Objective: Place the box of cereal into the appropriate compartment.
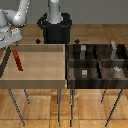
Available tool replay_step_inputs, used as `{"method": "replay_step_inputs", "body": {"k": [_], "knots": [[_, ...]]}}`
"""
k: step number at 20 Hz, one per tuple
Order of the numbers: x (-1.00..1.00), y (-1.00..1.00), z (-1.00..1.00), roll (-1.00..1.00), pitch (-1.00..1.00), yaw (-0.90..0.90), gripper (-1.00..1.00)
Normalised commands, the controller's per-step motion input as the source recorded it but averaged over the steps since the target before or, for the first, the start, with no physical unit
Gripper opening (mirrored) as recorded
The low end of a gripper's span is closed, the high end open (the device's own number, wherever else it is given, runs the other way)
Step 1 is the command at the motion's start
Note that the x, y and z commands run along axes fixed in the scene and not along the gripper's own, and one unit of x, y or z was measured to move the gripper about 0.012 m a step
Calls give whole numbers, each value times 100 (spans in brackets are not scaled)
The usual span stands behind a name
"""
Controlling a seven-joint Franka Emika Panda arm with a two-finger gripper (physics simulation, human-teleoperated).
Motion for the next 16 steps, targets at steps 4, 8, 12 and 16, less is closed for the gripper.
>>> {"method": "replay_step_inputs", "body": {"k": [4,8,12,16], "knots": [[50,25,0,0,0,0,100],[50,0,-25,0,0,0,100],[0,0,-50,0,0,0,100],[0,0,-100,0,0,0,100]]}}
